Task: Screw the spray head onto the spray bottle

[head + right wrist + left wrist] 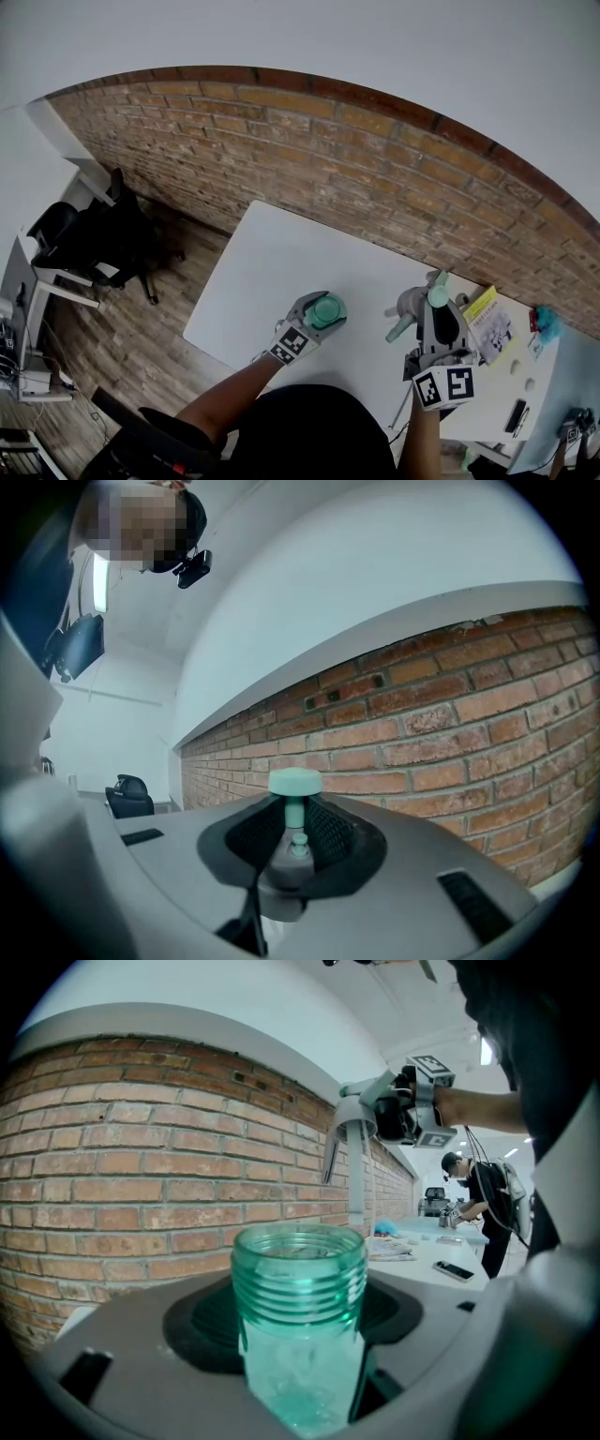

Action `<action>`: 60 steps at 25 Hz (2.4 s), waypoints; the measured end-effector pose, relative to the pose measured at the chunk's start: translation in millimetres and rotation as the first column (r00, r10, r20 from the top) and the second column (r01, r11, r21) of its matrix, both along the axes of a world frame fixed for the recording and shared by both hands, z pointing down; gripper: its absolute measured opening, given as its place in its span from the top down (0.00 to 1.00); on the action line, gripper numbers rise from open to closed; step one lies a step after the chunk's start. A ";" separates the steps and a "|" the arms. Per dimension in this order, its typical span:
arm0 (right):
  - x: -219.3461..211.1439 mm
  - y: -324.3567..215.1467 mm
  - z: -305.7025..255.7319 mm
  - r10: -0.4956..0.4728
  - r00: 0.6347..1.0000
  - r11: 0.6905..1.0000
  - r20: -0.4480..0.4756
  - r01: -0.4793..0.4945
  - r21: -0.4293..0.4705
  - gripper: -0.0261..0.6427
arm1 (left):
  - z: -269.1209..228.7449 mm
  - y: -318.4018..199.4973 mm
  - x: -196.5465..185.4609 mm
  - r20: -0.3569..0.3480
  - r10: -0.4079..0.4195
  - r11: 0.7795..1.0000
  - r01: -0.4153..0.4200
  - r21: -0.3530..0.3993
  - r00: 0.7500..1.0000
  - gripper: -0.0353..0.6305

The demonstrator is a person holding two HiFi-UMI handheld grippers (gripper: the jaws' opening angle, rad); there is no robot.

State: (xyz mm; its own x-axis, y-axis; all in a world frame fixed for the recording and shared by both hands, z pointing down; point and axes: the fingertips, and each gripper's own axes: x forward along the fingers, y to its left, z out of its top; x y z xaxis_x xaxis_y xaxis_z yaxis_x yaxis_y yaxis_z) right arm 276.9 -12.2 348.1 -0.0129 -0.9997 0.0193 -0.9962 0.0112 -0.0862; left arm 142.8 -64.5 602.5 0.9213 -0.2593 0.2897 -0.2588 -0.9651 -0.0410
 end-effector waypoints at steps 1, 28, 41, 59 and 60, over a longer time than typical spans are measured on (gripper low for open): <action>-0.4 0.0 -0.8 -0.002 1.000 1.000 0.000 0.002 0.002 0.86 | -0.1 0.1 0.0 0.000 0.001 1.000 -0.001 0.000 1.000 0.46; -4.4 1.9 -26.3 -0.009 1.000 0.998 0.019 0.008 0.057 0.86 | -0.1 0.3 -1.8 -0.005 0.007 1.000 -0.007 0.000 1.000 0.46; -10.0 1.6 -40.1 -0.022 1.000 0.997 0.011 0.021 0.079 0.86 | -0.2 0.3 -1.4 -0.005 0.013 1.000 -0.013 0.001 1.000 0.46; -15.5 2.2 -50.2 -0.045 0.998 0.995 0.045 0.041 0.089 0.86 | 1.0 1.2 0.0 -0.001 0.010 1.000 -0.010 0.000 1.000 0.46; -16.4 2.6 -52.4 -0.047 0.998 0.995 0.047 0.042 0.090 0.86 | 0.9 1.4 0.1 -0.001 0.011 1.000 -0.011 -0.001 1.000 0.46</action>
